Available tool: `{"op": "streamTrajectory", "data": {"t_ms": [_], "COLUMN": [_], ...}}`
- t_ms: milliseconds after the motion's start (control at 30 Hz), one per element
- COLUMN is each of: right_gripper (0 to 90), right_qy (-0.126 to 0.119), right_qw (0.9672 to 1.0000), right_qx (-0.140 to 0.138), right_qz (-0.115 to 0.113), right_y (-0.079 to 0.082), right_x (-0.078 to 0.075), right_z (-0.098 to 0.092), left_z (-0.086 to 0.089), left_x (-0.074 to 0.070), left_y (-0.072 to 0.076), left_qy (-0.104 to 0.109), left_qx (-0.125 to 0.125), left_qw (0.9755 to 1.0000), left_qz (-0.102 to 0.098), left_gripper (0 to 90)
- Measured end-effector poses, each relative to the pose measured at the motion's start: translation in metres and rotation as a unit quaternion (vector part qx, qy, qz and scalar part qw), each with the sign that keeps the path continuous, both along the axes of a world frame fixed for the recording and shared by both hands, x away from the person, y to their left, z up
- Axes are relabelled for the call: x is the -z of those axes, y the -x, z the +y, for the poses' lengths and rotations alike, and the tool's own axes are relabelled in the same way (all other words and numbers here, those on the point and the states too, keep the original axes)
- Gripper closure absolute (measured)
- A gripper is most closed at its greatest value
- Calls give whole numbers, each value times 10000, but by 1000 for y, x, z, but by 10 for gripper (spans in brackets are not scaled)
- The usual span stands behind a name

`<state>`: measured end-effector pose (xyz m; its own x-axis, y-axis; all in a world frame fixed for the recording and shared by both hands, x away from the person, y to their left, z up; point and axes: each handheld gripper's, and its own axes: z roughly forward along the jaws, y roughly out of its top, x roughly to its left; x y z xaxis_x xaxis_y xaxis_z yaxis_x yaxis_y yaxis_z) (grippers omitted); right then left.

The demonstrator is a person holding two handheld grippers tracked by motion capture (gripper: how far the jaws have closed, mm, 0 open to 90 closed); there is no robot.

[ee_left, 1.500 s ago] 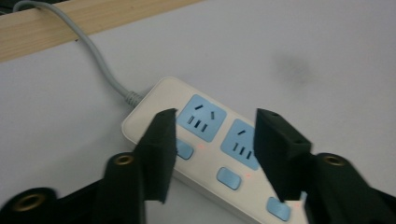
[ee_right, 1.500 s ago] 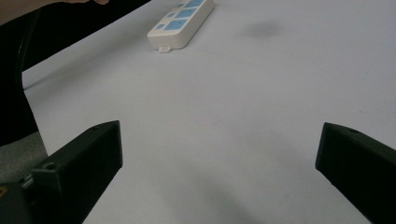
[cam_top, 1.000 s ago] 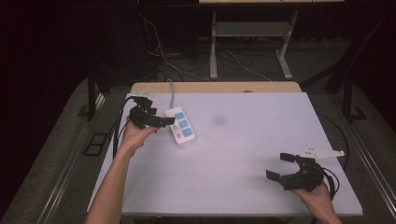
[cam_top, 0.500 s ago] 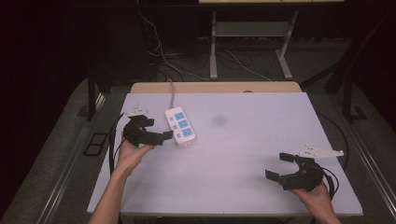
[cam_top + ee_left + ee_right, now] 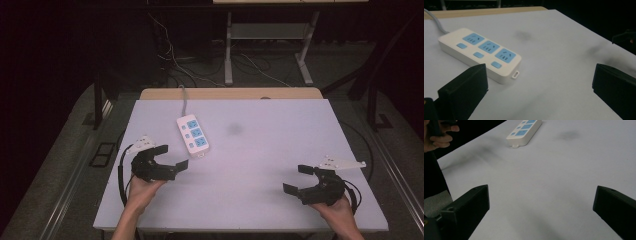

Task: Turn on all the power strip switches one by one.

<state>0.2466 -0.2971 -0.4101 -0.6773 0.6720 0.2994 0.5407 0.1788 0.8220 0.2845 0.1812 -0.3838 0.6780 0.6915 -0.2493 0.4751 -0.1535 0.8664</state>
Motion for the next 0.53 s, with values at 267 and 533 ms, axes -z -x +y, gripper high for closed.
{"op": "streamTrajectory", "data": {"t_ms": [267, 533], "right_gripper": [5, 5], "right_qy": [6, 14], "right_qw": [10000, 10000], "right_qx": [-42, -69], "right_qz": [28, 21], "right_y": [1, 5], "right_x": [1, 0], "right_z": [1, 2], "left_z": [-2, -2], "left_x": [16, 25], "left_y": [17, 22], "left_qy": [98, 111], "left_qx": [220, 280], "left_qw": [9997, 9994], "left_qz": [97, 147], "left_gripper": [0, 0]}}
